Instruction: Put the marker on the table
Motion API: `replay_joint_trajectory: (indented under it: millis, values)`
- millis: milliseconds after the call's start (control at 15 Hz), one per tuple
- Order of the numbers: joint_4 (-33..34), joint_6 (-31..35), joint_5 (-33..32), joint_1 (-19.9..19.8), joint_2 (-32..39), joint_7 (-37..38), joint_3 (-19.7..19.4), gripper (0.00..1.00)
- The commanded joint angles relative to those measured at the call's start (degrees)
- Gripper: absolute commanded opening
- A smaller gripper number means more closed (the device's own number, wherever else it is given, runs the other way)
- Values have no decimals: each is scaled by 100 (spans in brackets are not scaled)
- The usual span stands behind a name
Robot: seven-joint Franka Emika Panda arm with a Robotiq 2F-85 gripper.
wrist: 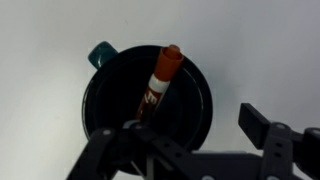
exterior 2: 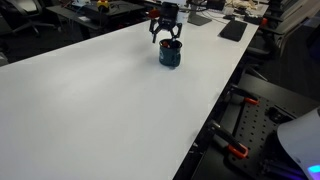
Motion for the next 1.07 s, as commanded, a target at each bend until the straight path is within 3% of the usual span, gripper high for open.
replay_joint_trajectory:
  millis: [0, 667, 733, 800, 1000]
  values:
    - [-237, 235, -22, 102, -220, -86, 4, 100]
    - [-1047, 1237, -74, 441, -740, -183, 37, 100]
    - [-1066, 1157, -67, 401, -749, -210, 48, 100]
    - [-652, 1019, -44, 352, -414, -96, 67, 100]
    - [-804, 1030, -42, 360, -520, -118, 64, 100]
